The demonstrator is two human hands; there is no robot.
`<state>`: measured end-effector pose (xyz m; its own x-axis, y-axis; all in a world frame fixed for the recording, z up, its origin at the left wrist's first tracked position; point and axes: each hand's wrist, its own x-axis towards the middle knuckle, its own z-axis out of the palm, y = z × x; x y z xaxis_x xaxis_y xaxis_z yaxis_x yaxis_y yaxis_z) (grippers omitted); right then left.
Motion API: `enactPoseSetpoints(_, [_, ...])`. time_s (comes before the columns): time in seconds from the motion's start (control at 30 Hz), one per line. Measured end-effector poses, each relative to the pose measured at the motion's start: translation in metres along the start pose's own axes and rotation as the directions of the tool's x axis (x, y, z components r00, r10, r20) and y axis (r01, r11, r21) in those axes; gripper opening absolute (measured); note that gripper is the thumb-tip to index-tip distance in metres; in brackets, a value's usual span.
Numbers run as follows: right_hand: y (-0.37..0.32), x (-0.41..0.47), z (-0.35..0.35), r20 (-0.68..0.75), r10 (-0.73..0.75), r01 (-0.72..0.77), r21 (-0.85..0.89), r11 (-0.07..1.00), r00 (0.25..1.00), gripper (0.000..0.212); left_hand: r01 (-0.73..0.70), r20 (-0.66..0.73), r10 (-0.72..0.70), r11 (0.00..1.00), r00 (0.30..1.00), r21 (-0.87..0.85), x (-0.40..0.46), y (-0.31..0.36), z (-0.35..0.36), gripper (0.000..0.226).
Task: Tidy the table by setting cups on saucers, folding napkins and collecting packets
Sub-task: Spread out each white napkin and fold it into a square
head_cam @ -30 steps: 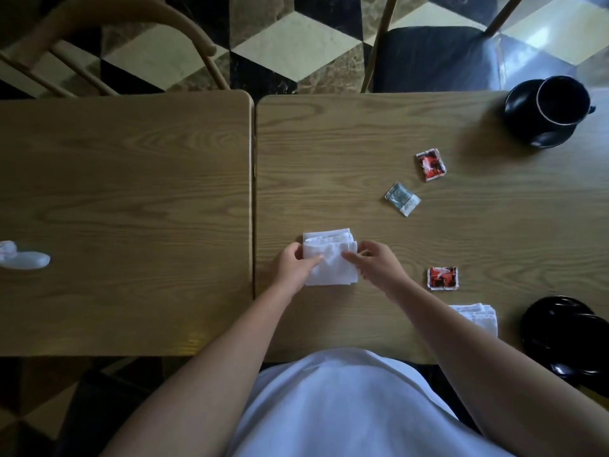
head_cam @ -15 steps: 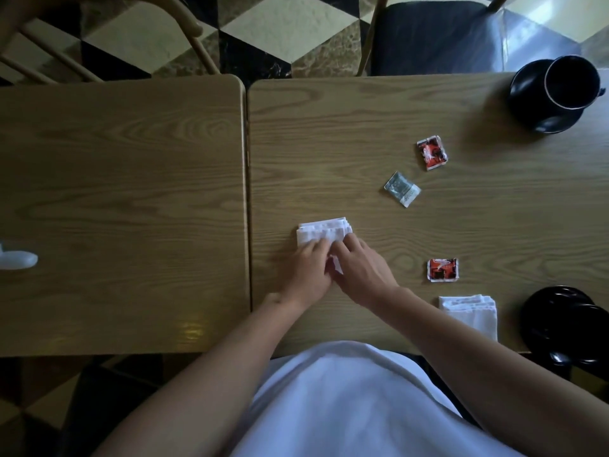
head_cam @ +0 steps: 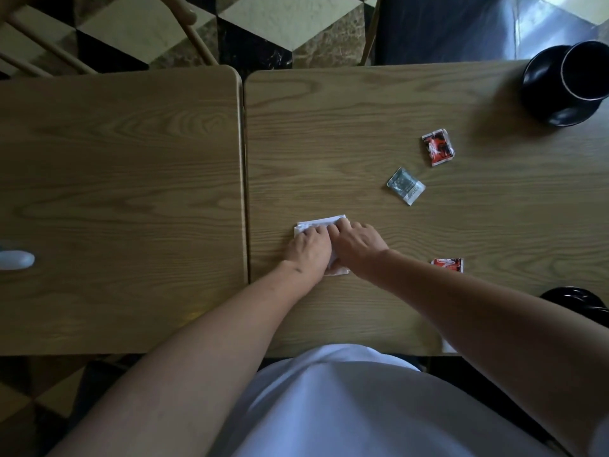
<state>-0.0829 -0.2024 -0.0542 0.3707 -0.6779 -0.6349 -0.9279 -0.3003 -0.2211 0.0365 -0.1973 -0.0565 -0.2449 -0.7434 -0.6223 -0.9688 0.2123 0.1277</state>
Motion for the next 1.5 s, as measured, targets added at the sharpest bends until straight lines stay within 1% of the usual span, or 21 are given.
enactPoseSetpoints(0.07, [0.000, 0.002, -0.003, -0.005, -0.020, 0.019, -0.079, 0.997, 1.000, 0.081, -0.004, -0.004, 0.004, 1.000, 1.000, 0.028, 0.001, 0.002, 0.000, 0.044])
enactPoseSetpoints(0.13, [0.000, 0.000, -0.006, -0.005, -0.020, 0.020, -0.072, 0.997, 1.000, 0.078, -0.004, 0.001, 0.004, 0.999, 1.000, -0.048, -0.005, -0.003, 0.002, 0.052])
enactPoseSetpoints(0.2, [0.000, -0.007, -0.005, -0.001, 0.002, -0.002, 0.060, 0.998, 1.000, 0.076, 0.027, -0.003, -0.029, 0.968, 1.000, -0.248, -0.018, -0.010, 0.005, 0.054])
enactPoseSetpoints(0.23, [0.000, -0.012, -0.002, -0.026, 0.035, -0.030, 0.160, 0.987, 0.999, 0.073, 0.072, -0.053, -0.101, 0.916, 0.993, -0.395, -0.026, -0.015, 0.009, 0.048])
enactPoseSetpoints(0.27, [0.002, -0.018, 0.002, -0.070, 0.099, -0.075, 0.286, 0.955, 0.993, 0.067, 0.139, -0.105, -0.233, 0.825, 0.967, -0.548, -0.033, -0.019, 0.012, 0.040])
enactPoseSetpoints(0.33, [0.005, -0.031, 0.013, -0.124, 0.336, -0.216, 0.554, 0.804, 0.934, 0.051, 0.260, -0.110, -0.522, 0.584, 0.846, -0.769, -0.048, -0.026, 0.018, 0.028])
enactPoseSetpoints(0.4, [0.007, -0.039, 0.022, 0.007, 0.531, -0.369, 0.726, 0.580, 0.848, 0.043, 0.353, 0.093, -0.643, 0.288, 0.760, -0.890, -0.056, -0.028, 0.019, 0.021])
enactPoseSetpoints(0.47, [0.002, -0.042, 0.029, 0.179, 0.578, -0.459, 0.801, 0.385, 0.796, 0.044, 0.419, 0.321, -0.595, 0.029, 0.737, -0.908, -0.057, -0.024, 0.017, 0.020])
enactPoseSetpoints(0.5, [-0.002, -0.043, 0.029, 0.228, 0.582, -0.465, 0.834, 0.297, 0.781, 0.043, 0.435, 0.380, -0.539, -0.029, 0.752, -0.900, -0.057, -0.022, 0.015, 0.022])
enactPoseSetpoints(0.57, [-0.009, -0.046, 0.020, 0.289, 0.570, -0.443, 0.884, 0.151, 0.770, 0.042, 0.450, 0.433, -0.434, -0.069, 0.790, -0.890, -0.054, -0.017, 0.011, 0.034])
enactPoseSetpoints(0.67, [-0.007, -0.060, 0.003, 0.335, 0.566, -0.453, 0.888, 0.077, 0.753, 0.039, 0.454, 0.478, -0.298, -0.150, 0.826, -0.878, -0.054, -0.008, -0.005, 0.039])
enactPoseSetpoints(0.73, [0.002, -0.077, -0.007, 0.344, 0.550, -0.407, 0.914, -0.009, 0.761, 0.030, 0.391, 0.436, -0.191, -0.230, 0.880, -0.891, -0.057, 0.004, -0.025, 0.045])
enactPoseSetpoints(0.77, [0.007, -0.087, -0.012, 0.360, 0.516, -0.354, 0.928, -0.113, 0.778, 0.024, 0.354, 0.398, -0.145, -0.260, 0.906, -0.899, -0.059, 0.012, -0.035, 0.048])
enactPoseSetpoints(0.87, [0.020, -0.123, -0.033, 0.347, 0.404, -0.171, 0.896, -0.411, 0.846, 0.015, 0.262, 0.281, -0.038, -0.260, 0.959, -0.930, -0.066, 0.039, -0.067, 0.036])
enactPoseSetpoints(0.97, [0.035, -0.160, -0.057, 0.232, 0.432, 0.016, 0.867, -0.498, 0.872, 0.017, 0.149, 0.137, 0.068, -0.225, 0.988, -0.963, -0.070, 0.067, -0.098, 0.029])
enactPoseSetpoints(1.07, [0.049, -0.198, -0.075, 0.120, 0.509, 0.185, 0.841, -0.508, 0.852, 0.017, 0.071, 0.022, 0.197, -0.245, 0.980, -0.967, -0.077, 0.100, -0.128, 0.023])
enactPoseSetpoints(1.13, [0.057, -0.224, -0.082, 0.062, 0.553, 0.277, 0.815, -0.508, 0.831, 0.018, 0.044, -0.019, 0.263, -0.234, 0.965, -0.971, -0.082, 0.121, -0.143, 0.028])
enactPoseSetpoints(1.23, [0.071, -0.258, -0.088, 0.021, 0.641, 0.413, 0.748, -0.519, 0.767, 0.018, -0.019, -0.072, 0.305, -0.173, 0.950, -0.985, -0.087, 0.155, -0.160, 0.030])
enactPoseSetpoints(1.3, [0.078, -0.280, -0.090, 0.004, 0.685, 0.467, 0.729, -0.501, 0.728, 0.013, -0.054, -0.108, 0.319, -0.172, 0.942, -0.984, -0.092, 0.178, -0.167, 0.027])
enactPoseSetpoints(1.43, [0.096, -0.306, -0.096, -0.057, 0.733, 0.544, 0.710, -0.447, 0.677, 0.013, -0.027, -0.118, 0.405, -0.223, 0.907, -0.974, -0.098, 0.212, -0.177, 0.026])
enactPoseSetpoints(1.5, [0.110, -0.316, -0.099, -0.081, 0.758, 0.597, 0.671, -0.439, 0.647, 0.012, 0.010, -0.094, 0.468, -0.215, 0.879, -0.977, -0.096, 0.231, -0.179, 0.029])
